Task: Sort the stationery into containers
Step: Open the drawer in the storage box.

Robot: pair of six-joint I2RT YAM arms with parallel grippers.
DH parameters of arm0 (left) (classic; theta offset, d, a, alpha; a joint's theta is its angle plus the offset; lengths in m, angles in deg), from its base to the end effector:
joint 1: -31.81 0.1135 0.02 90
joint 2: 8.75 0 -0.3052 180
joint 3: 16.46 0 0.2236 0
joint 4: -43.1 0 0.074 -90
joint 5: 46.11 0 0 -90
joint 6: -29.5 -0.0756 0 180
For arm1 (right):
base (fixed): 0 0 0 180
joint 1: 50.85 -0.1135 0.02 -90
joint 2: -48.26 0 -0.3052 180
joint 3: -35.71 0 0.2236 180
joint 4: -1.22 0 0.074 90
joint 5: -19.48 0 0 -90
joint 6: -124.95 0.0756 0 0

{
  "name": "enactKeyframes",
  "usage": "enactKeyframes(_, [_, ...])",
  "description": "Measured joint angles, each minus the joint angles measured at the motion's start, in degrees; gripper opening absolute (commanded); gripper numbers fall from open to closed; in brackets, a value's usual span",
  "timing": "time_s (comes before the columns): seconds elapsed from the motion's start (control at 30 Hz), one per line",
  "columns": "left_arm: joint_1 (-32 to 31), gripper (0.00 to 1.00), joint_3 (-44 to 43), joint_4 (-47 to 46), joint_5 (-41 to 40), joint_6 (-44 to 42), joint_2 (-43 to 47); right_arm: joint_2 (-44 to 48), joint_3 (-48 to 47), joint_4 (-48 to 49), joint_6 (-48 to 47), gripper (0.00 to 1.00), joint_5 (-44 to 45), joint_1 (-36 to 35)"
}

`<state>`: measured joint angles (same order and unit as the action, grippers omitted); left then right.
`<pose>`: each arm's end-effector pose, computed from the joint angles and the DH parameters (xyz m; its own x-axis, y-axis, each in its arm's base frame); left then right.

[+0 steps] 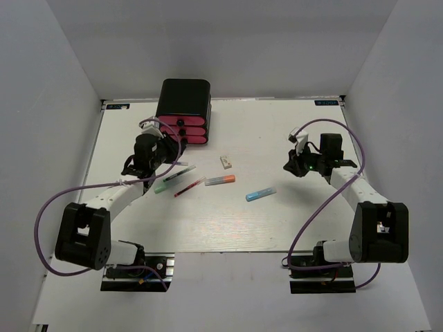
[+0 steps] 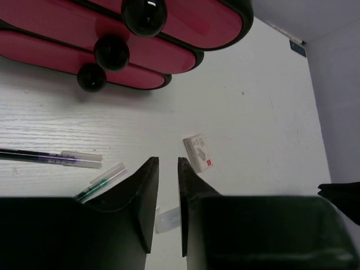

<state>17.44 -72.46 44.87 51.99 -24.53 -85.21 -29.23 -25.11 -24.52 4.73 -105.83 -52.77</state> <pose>0.2839 -0.0837 0.2757 -0.5151 -0.4683 -0.7179 0.0859 0.8051 -0.5868 0.2667 0.0527 0.2558 -0.3540 -0.4228 -0.8342 -0.7314 0.6810 -0.0348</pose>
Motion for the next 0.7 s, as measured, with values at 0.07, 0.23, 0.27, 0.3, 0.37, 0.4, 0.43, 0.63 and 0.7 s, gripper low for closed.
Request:
enactKeyframes(0.07, [0.0,0.53,-0.02,-1.92,-0.04,0.68,-1.73,-0.39,-0.46,0.37,0.46,0.47,-1.03,-0.04])
enactKeyframes(0.23, [0.0,0.68,-1.92,-5.49,-0.59,2.71,-7.23,-0.68,-0.68,3.06,2.12,0.64,-3.63,-0.11])
enactKeyframes(0.27, [0.0,0.7,-3.28,-5.77,-0.87,2.8,-8.92,-0.68,-0.68,3.65,2.27,0.66,-4.02,-0.11])
enactKeyframes(0.3, [0.0,0.71,-4.7,-5.88,-1.27,2.6,-10.49,-0.68,-0.68,4.11,2.6,0.66,-4.33,-0.15])
enactKeyframes(0.37, [0.0,0.71,-7.56,-5.64,-1.81,1.95,-12.98,-0.68,-0.68,4.85,2.84,0.68,-4.5,-0.28])
enactKeyframes(0.4, [0.0,0.71,-8.92,-5.35,-1.99,1.49,-13.88,-0.68,-0.66,5.2,2.91,0.68,-4.55,-0.37])
enactKeyframes(0.43, [0.0,0.71,-10.4,-4.9,-2.14,0.94,-14.73,-0.68,-0.61,5.57,2.99,0.68,-4.55,-0.37])
enactKeyframes(0.63, [0.0,0.69,-18.99,1.33,-4.76,-2.6,-17.75,-0.68,0.26,7.17,3.26,0.7,-4.57,-0.46])
enactKeyframes(0.7, [0.0,0.67,-20.2,3.91,-6.01,-3.96,-17.84,-0.68,0.42,7.43,3.26,0.7,-4.57,-0.46])
